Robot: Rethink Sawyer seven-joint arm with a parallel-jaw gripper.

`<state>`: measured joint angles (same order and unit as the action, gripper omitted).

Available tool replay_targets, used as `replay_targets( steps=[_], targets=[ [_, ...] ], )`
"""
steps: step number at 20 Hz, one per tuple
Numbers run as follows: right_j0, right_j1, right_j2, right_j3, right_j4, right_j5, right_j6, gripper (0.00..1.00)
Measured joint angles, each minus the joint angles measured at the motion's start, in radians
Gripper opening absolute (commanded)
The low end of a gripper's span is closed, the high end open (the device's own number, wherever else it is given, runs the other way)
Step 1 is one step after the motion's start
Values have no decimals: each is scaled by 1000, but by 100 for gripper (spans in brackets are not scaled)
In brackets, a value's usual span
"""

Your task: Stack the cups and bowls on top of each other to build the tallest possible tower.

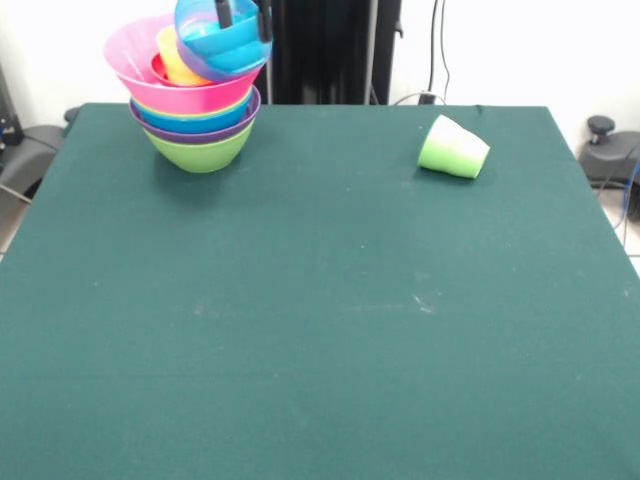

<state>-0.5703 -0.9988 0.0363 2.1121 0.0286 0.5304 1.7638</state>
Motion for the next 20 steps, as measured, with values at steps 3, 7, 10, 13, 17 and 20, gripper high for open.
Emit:
replay_targets(
  steps=[3,7,10,13,17,20],
  targets=[
    [63,11,0,-60,-8,49,0,100],
    [123,20,3,-139,-8,145,0,100],
    [145,20,7,-180,-8,201,0,100],
    [159,20,12,-222,-8,244,0,100],
    [162,20,15,-267,-8,275,0,100],
    [162,20,15,-299,-9,288,0,100]
  ],
)
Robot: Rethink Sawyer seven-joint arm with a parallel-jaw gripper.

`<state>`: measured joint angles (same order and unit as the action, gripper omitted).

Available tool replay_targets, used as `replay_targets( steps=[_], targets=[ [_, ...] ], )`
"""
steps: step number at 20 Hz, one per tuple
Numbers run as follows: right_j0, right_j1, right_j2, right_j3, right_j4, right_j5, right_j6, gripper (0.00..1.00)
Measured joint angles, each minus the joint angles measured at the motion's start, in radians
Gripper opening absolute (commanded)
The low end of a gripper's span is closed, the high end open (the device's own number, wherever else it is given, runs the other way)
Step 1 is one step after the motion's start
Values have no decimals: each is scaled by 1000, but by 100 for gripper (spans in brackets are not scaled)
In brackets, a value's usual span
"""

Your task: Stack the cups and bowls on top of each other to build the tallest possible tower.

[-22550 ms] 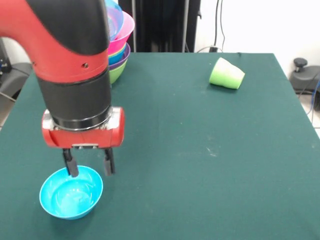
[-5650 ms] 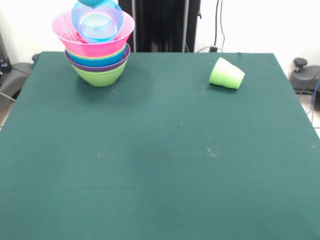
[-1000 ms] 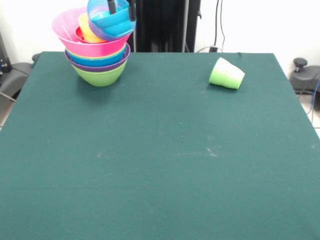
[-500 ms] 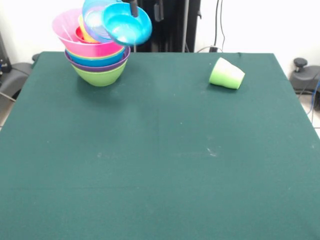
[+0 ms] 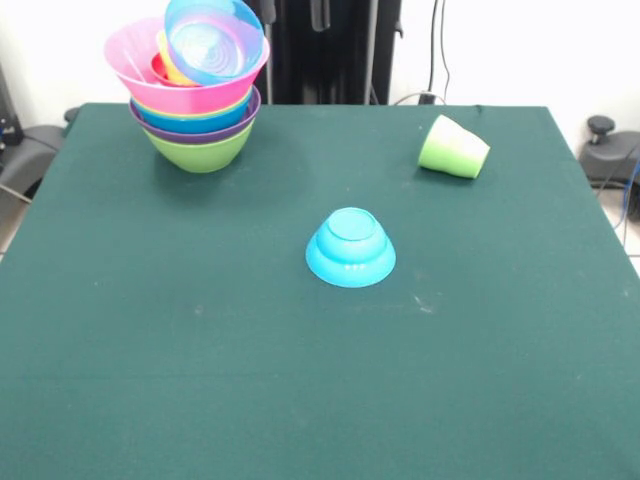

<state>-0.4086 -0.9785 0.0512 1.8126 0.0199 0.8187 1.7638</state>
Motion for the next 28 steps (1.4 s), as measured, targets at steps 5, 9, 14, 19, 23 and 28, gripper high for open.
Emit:
replay_targets(
  steps=[5,9,14,19,23,28],
  targets=[
    [9,20,0,-61,0,3,0,100],
    [44,70,-3,-110,-3,-13,0,100],
    [103,152,-10,-168,-6,-51,2,100],
    [171,257,-20,-217,-5,-117,23,100],
    [194,301,-26,-231,-5,-131,39,100],
    [203,342,-34,-239,-5,-136,61,100]
  ],
)
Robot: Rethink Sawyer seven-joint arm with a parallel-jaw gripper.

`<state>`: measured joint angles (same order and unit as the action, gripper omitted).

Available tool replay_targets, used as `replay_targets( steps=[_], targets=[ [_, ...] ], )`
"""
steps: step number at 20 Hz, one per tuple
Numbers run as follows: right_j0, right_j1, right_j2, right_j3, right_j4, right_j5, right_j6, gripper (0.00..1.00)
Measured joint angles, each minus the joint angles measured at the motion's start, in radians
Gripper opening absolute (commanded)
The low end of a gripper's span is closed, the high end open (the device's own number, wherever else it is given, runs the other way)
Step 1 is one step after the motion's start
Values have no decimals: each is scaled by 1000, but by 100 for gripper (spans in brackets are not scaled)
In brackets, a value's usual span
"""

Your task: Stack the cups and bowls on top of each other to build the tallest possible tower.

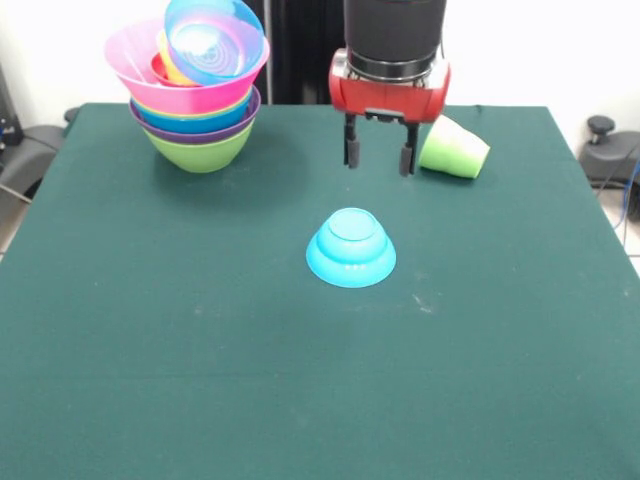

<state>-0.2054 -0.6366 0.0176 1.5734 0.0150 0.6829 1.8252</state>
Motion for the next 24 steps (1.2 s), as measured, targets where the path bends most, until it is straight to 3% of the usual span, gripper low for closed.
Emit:
replay_targets(
  steps=[24],
  targets=[
    [-1,10,-21,0,24,-16,5,100]
  ],
)
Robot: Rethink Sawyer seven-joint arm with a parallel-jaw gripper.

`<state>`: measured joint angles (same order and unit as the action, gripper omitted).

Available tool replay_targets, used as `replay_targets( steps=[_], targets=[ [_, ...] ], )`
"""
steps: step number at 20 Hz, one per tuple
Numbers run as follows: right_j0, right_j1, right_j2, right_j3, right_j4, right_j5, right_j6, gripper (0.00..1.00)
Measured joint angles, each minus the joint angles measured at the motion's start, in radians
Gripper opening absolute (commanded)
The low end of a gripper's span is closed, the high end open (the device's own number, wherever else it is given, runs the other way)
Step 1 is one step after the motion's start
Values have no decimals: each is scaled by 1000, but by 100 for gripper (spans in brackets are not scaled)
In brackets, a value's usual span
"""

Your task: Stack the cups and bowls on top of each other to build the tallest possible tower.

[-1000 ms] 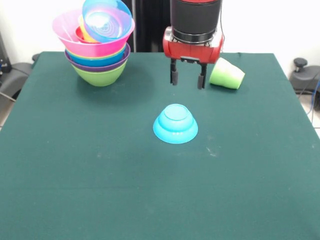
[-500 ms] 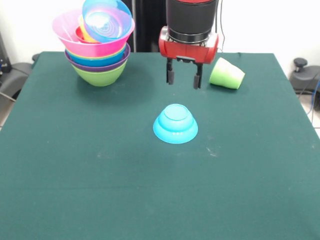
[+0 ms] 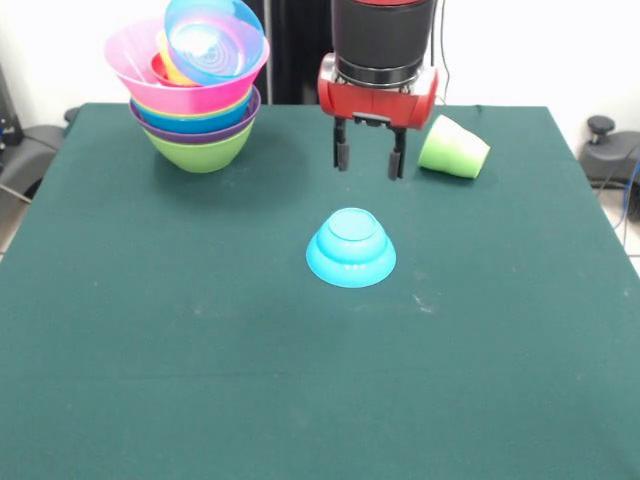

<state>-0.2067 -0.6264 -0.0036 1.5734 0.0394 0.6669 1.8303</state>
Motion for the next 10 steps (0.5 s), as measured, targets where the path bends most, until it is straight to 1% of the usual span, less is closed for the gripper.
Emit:
replay_targets(
  steps=[4,10],
  targets=[
    [0,-2,0,2,20,-31,0,100],
    [0,-12,-3,4,31,-50,1,100]
  ],
)
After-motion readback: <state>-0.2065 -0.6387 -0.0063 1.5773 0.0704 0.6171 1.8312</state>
